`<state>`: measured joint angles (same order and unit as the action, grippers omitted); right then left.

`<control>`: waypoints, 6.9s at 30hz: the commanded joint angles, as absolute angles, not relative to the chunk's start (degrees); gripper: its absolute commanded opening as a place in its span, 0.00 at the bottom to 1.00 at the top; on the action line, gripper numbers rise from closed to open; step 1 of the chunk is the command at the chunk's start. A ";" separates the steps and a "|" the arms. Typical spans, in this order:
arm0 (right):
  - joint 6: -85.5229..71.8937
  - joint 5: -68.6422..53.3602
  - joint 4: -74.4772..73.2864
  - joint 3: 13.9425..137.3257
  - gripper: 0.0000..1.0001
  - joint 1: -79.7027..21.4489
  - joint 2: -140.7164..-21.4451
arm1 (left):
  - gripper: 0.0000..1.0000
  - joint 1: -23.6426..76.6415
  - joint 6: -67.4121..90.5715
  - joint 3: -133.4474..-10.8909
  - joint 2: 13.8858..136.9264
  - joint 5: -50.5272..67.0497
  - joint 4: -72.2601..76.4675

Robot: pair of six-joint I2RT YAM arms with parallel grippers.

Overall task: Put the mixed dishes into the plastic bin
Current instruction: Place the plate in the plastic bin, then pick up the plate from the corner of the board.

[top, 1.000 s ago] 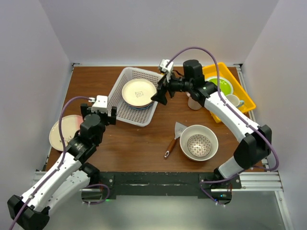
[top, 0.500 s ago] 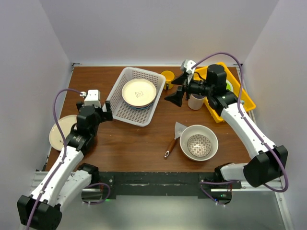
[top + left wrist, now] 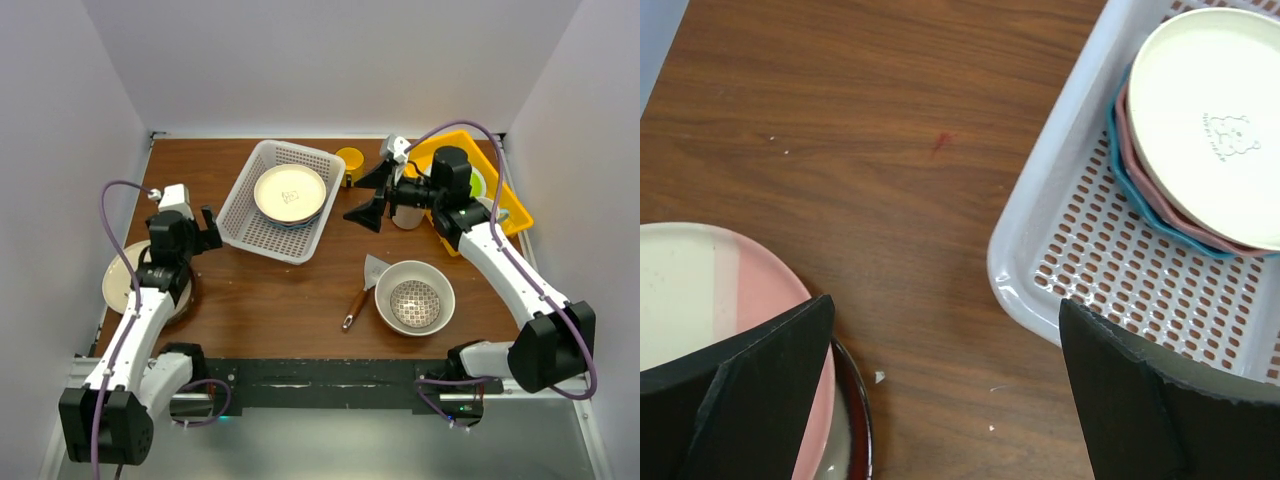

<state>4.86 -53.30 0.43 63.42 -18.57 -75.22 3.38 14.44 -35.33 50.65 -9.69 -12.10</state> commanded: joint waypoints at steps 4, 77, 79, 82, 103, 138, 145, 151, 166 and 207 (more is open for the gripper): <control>3.78 -56.34 4.92 62.49 0.98 -18.19 -72.86 | 0.99 -1.57 16.35 -38.67 56.23 -9.93 -11.69; 3.43 -57.48 4.75 62.23 0.98 -17.93 -73.04 | 0.18 1.14 23.73 -48.08 82.53 -35.16 -27.51; 3.43 -57.39 4.75 62.23 0.98 -17.93 -72.86 | 0.06 1.14 23.38 -48.08 81.48 -35.07 -27.51; 3.43 -57.39 4.75 62.23 0.98 -17.67 -72.86 | 0.00 1.23 22.68 -47.90 78.06 -34.28 -26.72; 2.46 -57.39 5.54 61.96 0.98 -17.49 -73.56 | 0.00 3.34 13.63 -49.57 55.82 -18.47 -22.59; -4.83 -58.36 10.63 60.73 0.98 -17.84 -77.34 | 0.00 6.86 14.06 -55.55 48.43 -3.69 -17.32; -5.54 -57.39 10.55 61.08 0.98 -19.69 -79.28 | 0.00 6.86 15.82 -56.42 47.46 -2.64 -16.35; -5.62 -56.78 10.11 61.52 0.98 -20.48 -80.07 | 0.00 6.86 16.35 -59.67 48.51 1.74 -14.85; -16.58 -45.80 5.80 73.01 0.98 -30.05 -89.01 | 0.00 6.86 12.66 -59.24 46.76 15.20 -10.55; -55.46 -19.86 -6.51 105.56 0.22 -48.16 -112.24 | 0.00 6.94 17.23 -50.98 45.53 31.81 -4.22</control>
<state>-57.65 -17.34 -12.73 107.74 -48.69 -115.66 6.76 16.99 -49.63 47.13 26.22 -14.74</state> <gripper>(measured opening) 0.340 0.037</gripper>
